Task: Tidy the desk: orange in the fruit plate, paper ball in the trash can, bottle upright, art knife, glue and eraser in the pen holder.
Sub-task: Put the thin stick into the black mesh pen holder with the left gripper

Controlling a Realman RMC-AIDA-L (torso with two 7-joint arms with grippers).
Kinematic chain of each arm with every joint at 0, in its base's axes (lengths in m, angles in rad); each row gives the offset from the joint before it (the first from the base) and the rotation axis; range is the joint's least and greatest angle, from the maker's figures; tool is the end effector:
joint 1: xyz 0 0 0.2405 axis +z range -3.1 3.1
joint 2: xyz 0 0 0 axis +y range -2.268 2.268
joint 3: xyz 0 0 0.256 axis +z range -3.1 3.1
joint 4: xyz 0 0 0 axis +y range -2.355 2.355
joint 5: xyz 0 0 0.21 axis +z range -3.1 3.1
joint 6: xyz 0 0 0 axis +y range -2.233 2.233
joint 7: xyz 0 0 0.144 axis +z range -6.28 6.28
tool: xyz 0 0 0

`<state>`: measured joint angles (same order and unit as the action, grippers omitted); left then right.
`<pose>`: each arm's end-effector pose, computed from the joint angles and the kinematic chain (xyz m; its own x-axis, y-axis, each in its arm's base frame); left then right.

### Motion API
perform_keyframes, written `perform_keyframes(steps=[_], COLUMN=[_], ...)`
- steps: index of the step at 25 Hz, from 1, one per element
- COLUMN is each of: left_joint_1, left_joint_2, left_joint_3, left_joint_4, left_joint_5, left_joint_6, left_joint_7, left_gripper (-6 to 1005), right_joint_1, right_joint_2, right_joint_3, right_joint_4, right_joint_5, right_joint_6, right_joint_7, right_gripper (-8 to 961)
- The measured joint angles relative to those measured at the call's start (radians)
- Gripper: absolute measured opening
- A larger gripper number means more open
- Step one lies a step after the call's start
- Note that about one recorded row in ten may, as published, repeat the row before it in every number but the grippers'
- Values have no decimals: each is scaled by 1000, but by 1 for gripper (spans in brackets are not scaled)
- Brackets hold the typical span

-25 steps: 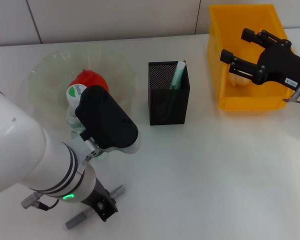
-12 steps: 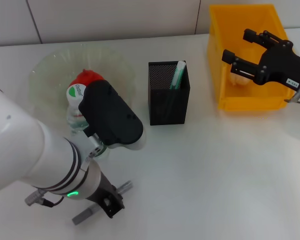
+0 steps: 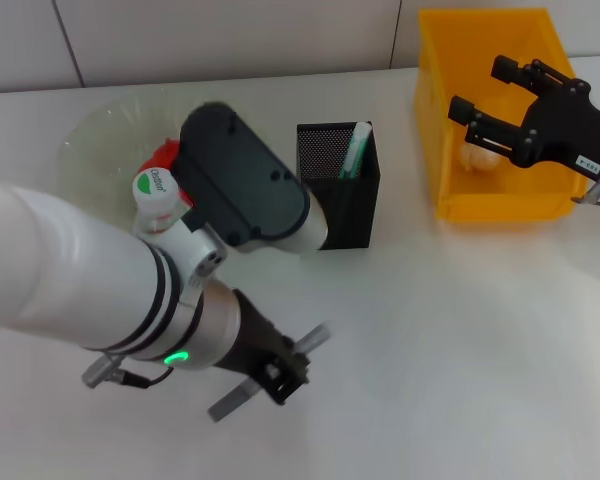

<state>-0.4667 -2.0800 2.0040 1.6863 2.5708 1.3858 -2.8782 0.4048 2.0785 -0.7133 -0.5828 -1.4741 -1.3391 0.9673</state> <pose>-0.1079 0.2711 -0.0804 0.8729 0.4265 -0.2370 0.3397 -0.8799 -0.3321 0.2920 0.3431 0.0371 0.7366 -0.0039 -0.6763 -0.5112 -0.6580 -0.5529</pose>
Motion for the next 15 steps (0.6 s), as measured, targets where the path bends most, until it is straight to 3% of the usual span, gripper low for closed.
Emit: perform_keyframes(steps=[10, 15], left_joint_1=[1, 17], left_joint_2=[2, 4], left_joint_3=[-61, -67], left_joint_4=[73, 67], left_joint_5=[-128, -165], left_joint_6=[-129, -307], left_joint_7=[26, 99], left_gripper=[146, 146], right_joint_1=[-2, -5], right_joint_2=[0, 0], right_joint_3=[10, 10], right_joint_4=[-1, -1], right_joint_5=[0, 0], right_joint_6=[0, 0], right_joint_7=[-1, -1], right_gripper=[789, 789])
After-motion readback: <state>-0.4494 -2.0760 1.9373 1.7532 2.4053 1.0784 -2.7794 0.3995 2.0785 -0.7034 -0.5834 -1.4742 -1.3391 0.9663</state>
